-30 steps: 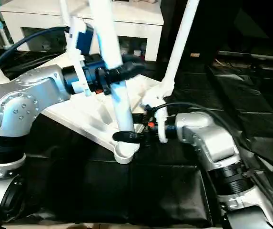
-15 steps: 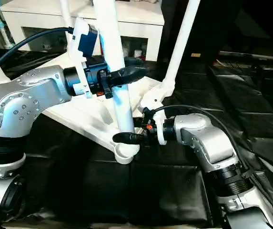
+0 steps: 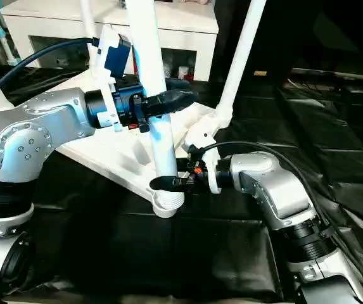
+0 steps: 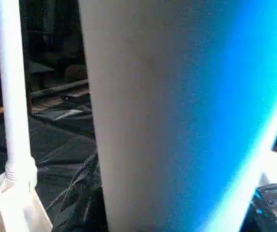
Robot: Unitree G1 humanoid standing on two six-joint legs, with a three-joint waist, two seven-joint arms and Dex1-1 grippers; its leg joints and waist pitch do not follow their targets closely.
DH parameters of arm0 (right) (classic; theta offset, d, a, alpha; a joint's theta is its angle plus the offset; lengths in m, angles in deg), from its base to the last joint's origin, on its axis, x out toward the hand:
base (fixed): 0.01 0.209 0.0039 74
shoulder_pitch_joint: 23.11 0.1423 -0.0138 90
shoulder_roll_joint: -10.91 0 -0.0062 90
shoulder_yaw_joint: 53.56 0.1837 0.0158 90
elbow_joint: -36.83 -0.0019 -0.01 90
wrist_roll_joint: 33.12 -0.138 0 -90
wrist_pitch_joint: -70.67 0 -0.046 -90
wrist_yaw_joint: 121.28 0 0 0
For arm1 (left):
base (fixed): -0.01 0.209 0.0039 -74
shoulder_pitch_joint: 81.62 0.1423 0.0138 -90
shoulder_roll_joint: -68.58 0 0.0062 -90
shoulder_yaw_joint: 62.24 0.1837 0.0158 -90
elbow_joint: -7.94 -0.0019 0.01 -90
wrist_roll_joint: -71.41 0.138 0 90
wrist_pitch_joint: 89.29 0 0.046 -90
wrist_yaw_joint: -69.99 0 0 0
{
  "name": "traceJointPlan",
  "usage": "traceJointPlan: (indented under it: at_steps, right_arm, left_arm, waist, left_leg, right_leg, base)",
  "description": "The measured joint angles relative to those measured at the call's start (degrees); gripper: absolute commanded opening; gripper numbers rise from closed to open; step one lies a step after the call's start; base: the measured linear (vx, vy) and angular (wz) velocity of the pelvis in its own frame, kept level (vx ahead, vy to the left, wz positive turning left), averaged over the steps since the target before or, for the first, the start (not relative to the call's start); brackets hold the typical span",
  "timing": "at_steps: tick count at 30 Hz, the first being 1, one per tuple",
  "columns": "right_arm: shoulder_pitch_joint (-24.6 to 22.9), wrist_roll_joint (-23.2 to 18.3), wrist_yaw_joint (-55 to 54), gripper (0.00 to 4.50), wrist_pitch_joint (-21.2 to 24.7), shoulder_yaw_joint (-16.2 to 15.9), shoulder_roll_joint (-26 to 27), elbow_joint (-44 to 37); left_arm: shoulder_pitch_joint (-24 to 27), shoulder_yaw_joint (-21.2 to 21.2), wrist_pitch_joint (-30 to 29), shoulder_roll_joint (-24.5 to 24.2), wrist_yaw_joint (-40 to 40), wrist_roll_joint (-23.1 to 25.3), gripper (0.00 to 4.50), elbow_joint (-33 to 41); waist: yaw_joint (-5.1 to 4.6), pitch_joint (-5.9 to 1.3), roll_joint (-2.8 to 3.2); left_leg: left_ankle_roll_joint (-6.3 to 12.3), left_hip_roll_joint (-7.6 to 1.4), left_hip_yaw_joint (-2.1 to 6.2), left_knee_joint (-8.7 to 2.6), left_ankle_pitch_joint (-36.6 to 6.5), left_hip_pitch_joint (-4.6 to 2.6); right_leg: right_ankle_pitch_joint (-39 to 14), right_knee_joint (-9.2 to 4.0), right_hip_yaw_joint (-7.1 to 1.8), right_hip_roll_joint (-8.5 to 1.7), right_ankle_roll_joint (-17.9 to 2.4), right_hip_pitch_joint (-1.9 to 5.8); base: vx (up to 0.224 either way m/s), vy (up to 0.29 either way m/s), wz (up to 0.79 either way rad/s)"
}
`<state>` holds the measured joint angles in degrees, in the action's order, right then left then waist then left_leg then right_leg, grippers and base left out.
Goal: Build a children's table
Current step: Pick table leg
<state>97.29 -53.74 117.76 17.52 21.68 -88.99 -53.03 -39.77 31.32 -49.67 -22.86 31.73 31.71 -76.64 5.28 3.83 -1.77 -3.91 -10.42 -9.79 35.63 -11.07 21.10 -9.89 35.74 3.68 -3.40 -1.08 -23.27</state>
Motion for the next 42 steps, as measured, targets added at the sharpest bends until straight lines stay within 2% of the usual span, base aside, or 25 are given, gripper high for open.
traceJointPlan:
  at_steps: [11, 12, 13, 15, 19, 22, 24, 31, 35, 38, 40, 42]
  right_arm:
    - [-0.08, 1.09, -1.15, 1.86, -2.01, -0.37, 0.73, 0.62]
    - [-0.07, 1.0, -1.16, 1.86, -2.01, -0.34, 0.97, 0.7]
    - [-0.07, 0.99, -1.19, 1.86, -2.01, -0.33, 1.14, 0.76]
    - [-0.02, 1.03, -1.8, 1.86, -2.11, -0.29, 1.48, 0.97]
    - [0.05, 1.02, -2.52, 1.86, -2.63, -0.19, 2.2, 1.23]
    - [0.06, 0.72, -2.66, 1.86, -2.56, 0.51, 2.3, 1.22]
    - [0.02, 0.09, -2.7, 1.86, -2.39, 0.96, 2.31, 0.72]
    - [-2.04, -3.61, -4.33, 1.86, 0.27, 6.34, 2.08, -0.53]
    - [-2.81, -6.77, -5.17, 1.86, 1.54, 9.23, 2.26, -4.25]
    - [-2.87, -7.45, -6.0, 1.86, 1.71, 10.58, 2.28, -4.76]
    - [-3.08, -7.58, -6.84, 1.86, 1.78, 11.1, 2.59, -4.68]
    - [-3.32, -6.95, -9.36, 1.86, 1.76, 12.3, 3.1, -4.28]
  left_arm:
    - [-0.02, -0.08, -0.1, -0.1, -0.04, 0.07, 1.56, 0.01]
    - [-0.02, -0.32, -0.42, -0.02, -0.04, -0.02, 2.12, 0.01]
    - [-0.02, -0.67, -0.81, 0.07, -0.04, -0.18, 2.26, 0.01]
    - [-0.1, -1.51, -1.24, 0.47, -0.04, -1.33, 2.26, -0.01]
    - [-0.38, -2.32, -1.92, 0.69, -0.02, -2.33, 2.71, -0.02]
    - [-0.41, -3.34, -2.19, 0.88, -0.02, -3.48, 2.79, -0.02]
    - [-0.44, -4.51, -2.41, 1.35, 0.16, -4.33, 3.06, -0.06]
    - [-0.47, -9.64, -0.48, 1.66, 0.55, -5.89, 3.14, -2.93]
    - [-0.19, -13.09, -0.23, 2.12, -1.35, -9.26, 3.14, -4.84]
    - [0.54, -15.4, 0.67, 1.75, -2.6, -10.48, 3.14, -6.25]
    - [0.97, -16.2, 1.59, 0.82, -3.31, -10.56, 3.14, -7.31]
    - [2.25, -16.08, 4.09, -1.87, -4.14, -8.35, 3.14, -9.51]
  waist:
    - [-0.03, 0.0, 0.0]
    - [-0.03, 0.0, 0.0]
    - [-0.06, 0.0, 0.0]
    - [-0.02, 0.0, 0.0]
    - [-0.03, 0.0, 0.0]
    - [-0.02, 0.0, 0.0]
    - [-0.02, 0.0, -0.01]
    - [0.28, 0.0, -0.02]
    - [0.35, -0.01, 0.02]
    - [0.46, -0.02, 0.02]
    - [0.51, -0.02, 0.03]
    - [0.47, -0.07, 0.15]
  left_leg:
    - [0.0, 0.0, 0.0, 0.0, 0.0, -0.01]
    - [0.0, 0.0, 0.0, 0.0, 0.0, -0.01]
    - [0.0, 0.0, 0.0, 0.0, 0.0, -0.01]
    - [0.0, 0.0, 0.0, 0.0, 0.0, 0.0]
    - [0.0, 0.0, 0.0, 0.0, 0.0, 0.0]
    - [0.0, 0.0, 0.0, 0.0, 0.0, 0.0]
    - [0.0, 0.0, 0.0, 0.0, 0.0, 0.0]
    - [0.0, 0.0, 0.0, 0.0, 0.0, 0.0]
    - [0.0, 0.0, 0.0, -0.01, 0.0, -0.02]
    - [0.0, 0.0, 0.0, -0.01, 0.0, -0.01]
    - [0.0, 0.0, 0.0, 0.0, 0.0, -0.03]
    - [-0.01, 0.0, 0.0, -0.01, 0.0, -0.05]
  right_leg:
    - [0.0, 0.01, 0.0, 0.0, 0.0, 0.0]
    - [0.0, 0.01, 0.0, 0.0, 0.0, 0.0]
    - [0.0, 0.01, 0.0, 0.0, 0.0, 0.0]
    - [0.0, 0.0, 0.0, 0.0, 0.0, 0.0]
    - [0.0, 0.0, 0.0, 0.0, -0.01, 0.0]
    - [0.0, 0.0, 0.0, 0.0, 0.0, 0.0]
    - [0.0, 0.0, 0.0, 0.0, 0.0, 0.0]
    - [0.0, -0.01, 0.0, 0.0, 0.0, 0.01]
    - [0.0, -0.01, 0.01, 0.0, 0.01, 0.0]
    - [0.0, -0.01, 0.01, 0.0, -0.01, 0.0]
    - [0.01, -0.01, 0.01, 0.0, -0.01, 0.01]
    - [0.01, -0.01, 0.01, 0.0, -0.01, 0.01]
  base:
    - [0.0, 0.0, 0.0]
    - [0.0, 0.0, 0.0]
    - [0.0, 0.0, 0.0]
    - [0.0, 0.0, 0.0]
    - [0.0, 0.0, 0.0]
    - [0.0, 0.0, 0.0]
    - [0.0, 0.0, 0.0]
    - [0.0, 0.0, 0.0]
    - [0.0, 0.0, 0.0]
    - [0.0, 0.0, 0.0]
    - [0.0, 0.0, 0.0]
    - [0.0, 0.0, 0.0]
